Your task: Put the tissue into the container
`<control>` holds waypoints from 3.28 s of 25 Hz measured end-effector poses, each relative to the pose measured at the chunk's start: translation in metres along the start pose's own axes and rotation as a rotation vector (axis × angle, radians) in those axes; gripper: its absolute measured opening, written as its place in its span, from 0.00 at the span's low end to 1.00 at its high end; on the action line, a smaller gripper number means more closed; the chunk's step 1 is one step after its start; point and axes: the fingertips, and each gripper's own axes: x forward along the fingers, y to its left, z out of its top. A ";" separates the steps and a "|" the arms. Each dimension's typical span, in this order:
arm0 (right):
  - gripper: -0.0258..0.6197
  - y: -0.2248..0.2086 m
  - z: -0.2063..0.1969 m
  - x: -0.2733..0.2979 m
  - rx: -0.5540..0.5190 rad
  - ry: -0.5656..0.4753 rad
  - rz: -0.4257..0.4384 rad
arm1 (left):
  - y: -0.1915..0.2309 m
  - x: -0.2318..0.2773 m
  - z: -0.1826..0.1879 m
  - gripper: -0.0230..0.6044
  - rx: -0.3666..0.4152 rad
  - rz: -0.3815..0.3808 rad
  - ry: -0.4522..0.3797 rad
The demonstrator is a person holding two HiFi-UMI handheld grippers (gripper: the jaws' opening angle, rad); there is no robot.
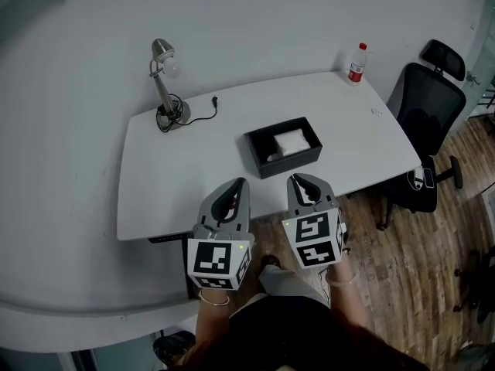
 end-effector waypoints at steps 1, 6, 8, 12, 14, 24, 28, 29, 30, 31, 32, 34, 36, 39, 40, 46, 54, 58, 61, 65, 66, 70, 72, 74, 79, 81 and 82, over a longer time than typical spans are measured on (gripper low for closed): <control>0.08 0.003 0.000 -0.006 0.001 -0.005 0.000 | -0.002 -0.005 0.001 0.08 0.000 0.002 -0.003; 0.08 0.017 -0.003 -0.032 -0.004 -0.019 0.006 | -0.015 -0.033 0.005 0.08 0.005 0.007 -0.016; 0.07 0.021 -0.003 -0.042 -0.008 -0.028 0.006 | -0.020 -0.043 0.006 0.08 0.007 0.008 -0.019; 0.07 0.031 -0.006 -0.064 -0.007 -0.039 0.009 | -0.029 -0.064 0.010 0.08 0.005 0.015 -0.029; 0.07 0.035 -0.006 -0.075 -0.005 -0.054 0.006 | -0.034 -0.074 0.011 0.08 0.004 0.017 -0.033; 0.07 0.045 -0.004 -0.118 0.086 -0.154 -0.006 | -0.051 -0.110 0.008 0.08 -0.020 0.022 -0.039; 0.07 0.044 0.000 -0.132 0.085 -0.199 -0.016 | -0.056 -0.114 0.010 0.08 -0.027 0.020 -0.051; 0.07 0.042 0.001 -0.135 0.081 -0.210 -0.025 | -0.058 -0.114 0.012 0.08 -0.030 0.019 -0.057; 0.07 0.041 0.001 -0.139 0.076 -0.219 -0.034 | -0.060 -0.114 0.013 0.08 -0.034 0.019 -0.065; 0.07 0.039 0.001 -0.141 0.072 -0.225 -0.042 | -0.062 -0.114 0.015 0.08 -0.037 0.018 -0.071; 0.07 0.037 0.001 -0.143 0.069 -0.230 -0.049 | -0.064 -0.114 0.016 0.08 -0.038 0.017 -0.076; 0.07 0.034 0.000 -0.147 0.065 -0.237 -0.059 | -0.069 -0.112 0.018 0.08 -0.031 0.015 -0.079; 0.07 0.031 -0.001 -0.153 0.062 -0.245 -0.064 | -0.074 -0.111 0.018 0.08 -0.016 0.015 -0.074; 0.07 0.025 -0.001 -0.162 0.062 -0.258 -0.066 | -0.083 -0.111 0.018 0.08 -0.005 0.023 -0.066; 0.07 0.023 -0.002 -0.165 0.064 -0.260 -0.063 | -0.086 -0.112 0.018 0.08 -0.007 0.028 -0.065; 0.07 0.016 -0.002 -0.195 0.084 -0.298 -0.012 | -0.107 -0.119 0.022 0.08 -0.018 0.050 -0.058; 0.07 0.014 -0.014 -0.222 0.046 -0.293 0.020 | -0.140 -0.133 0.025 0.08 -0.003 0.071 -0.043; 0.07 0.011 -0.021 -0.236 0.045 -0.292 0.035 | -0.153 -0.143 0.024 0.08 -0.001 0.089 -0.031; 0.07 0.008 -0.026 -0.247 0.047 -0.293 0.044 | -0.164 -0.149 0.023 0.08 0.003 0.095 -0.021; 0.07 0.009 -0.030 -0.257 0.042 -0.293 0.062 | -0.177 -0.156 0.024 0.08 0.007 0.102 -0.017; 0.07 0.010 -0.031 -0.259 0.040 -0.293 0.066 | -0.179 -0.157 0.025 0.08 0.007 0.104 -0.016; 0.07 0.008 -0.037 -0.266 0.036 -0.290 0.072 | -0.188 -0.162 0.023 0.08 0.007 0.112 -0.010; 0.07 0.008 -0.041 -0.268 0.039 -0.286 0.075 | -0.191 -0.165 0.021 0.08 0.008 0.116 -0.006; 0.07 0.009 -0.042 -0.269 0.042 -0.284 0.079 | -0.193 -0.167 0.020 0.08 0.008 0.119 -0.001; 0.07 0.010 -0.044 -0.267 0.052 -0.280 0.092 | -0.194 -0.168 0.020 0.08 0.021 0.124 0.005; 0.07 0.011 -0.045 -0.265 0.055 -0.278 0.095 | -0.193 -0.168 0.019 0.08 0.026 0.124 0.008; 0.07 0.012 -0.044 -0.264 0.055 -0.278 0.096 | -0.192 -0.167 0.019 0.08 0.027 0.124 0.010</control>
